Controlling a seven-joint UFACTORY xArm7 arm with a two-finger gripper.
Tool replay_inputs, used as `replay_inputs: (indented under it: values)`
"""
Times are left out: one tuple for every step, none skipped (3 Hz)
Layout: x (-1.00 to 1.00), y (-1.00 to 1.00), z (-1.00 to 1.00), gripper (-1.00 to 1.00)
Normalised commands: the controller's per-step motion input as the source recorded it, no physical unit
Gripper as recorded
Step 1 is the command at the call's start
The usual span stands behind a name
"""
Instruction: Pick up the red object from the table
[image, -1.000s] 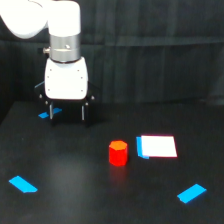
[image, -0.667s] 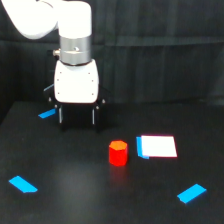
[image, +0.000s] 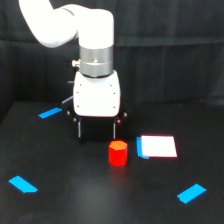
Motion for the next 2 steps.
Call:
replay_inputs:
  values:
    - [0.44, -0.79, -0.13, 0.98]
    - [0.27, -0.64, -0.12, 0.87]
